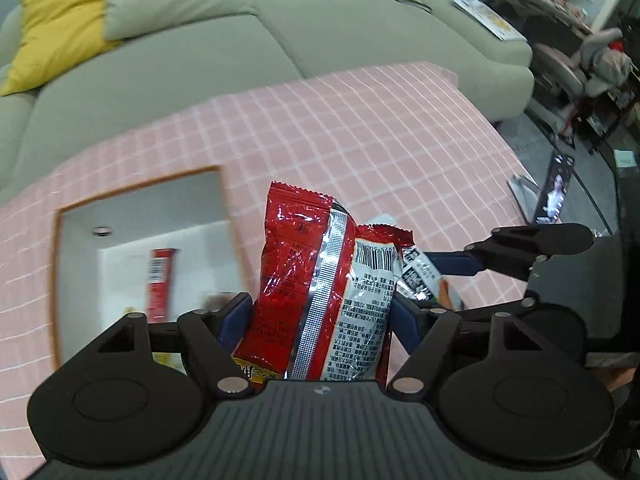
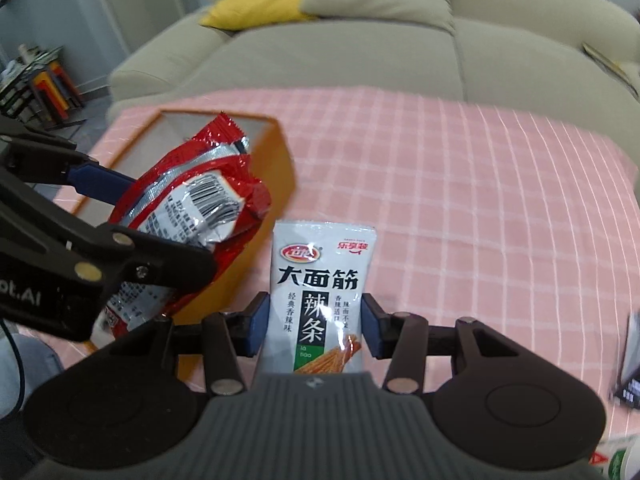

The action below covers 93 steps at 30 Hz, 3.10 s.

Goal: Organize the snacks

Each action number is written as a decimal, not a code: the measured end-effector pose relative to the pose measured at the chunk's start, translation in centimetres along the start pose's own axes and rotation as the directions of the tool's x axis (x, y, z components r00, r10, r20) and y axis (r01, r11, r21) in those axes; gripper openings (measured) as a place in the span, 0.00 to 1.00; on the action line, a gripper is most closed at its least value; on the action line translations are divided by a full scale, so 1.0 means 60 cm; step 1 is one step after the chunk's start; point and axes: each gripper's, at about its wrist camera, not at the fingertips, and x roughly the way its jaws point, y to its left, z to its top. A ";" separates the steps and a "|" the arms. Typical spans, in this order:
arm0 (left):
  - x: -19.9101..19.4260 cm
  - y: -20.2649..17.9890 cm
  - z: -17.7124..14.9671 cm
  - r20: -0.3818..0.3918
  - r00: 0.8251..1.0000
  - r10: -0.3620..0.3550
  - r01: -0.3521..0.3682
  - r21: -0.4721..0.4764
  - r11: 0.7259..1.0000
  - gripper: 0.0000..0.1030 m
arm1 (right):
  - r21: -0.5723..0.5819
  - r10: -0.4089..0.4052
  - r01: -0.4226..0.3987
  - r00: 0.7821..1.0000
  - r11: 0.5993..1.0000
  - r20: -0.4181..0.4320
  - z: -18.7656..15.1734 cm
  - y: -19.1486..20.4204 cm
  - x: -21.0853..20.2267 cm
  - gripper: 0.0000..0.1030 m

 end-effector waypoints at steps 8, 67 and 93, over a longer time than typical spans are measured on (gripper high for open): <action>-0.031 0.110 -0.017 -0.036 0.995 0.095 -0.096 -0.034 0.995 0.82 | -0.089 0.059 -0.055 0.997 0.994 0.042 0.063 0.096 0.004 0.44; 0.100 0.206 -0.047 -0.181 0.974 0.133 -0.117 0.099 0.988 0.89 | -0.562 -0.039 -0.046 0.990 0.826 -0.139 0.160 0.183 0.237 0.71; -0.169 0.039 -0.089 0.388 0.889 0.242 -0.213 -0.116 0.970 0.92 | -0.129 0.006 0.038 0.947 0.991 0.321 0.073 0.087 -0.113 0.80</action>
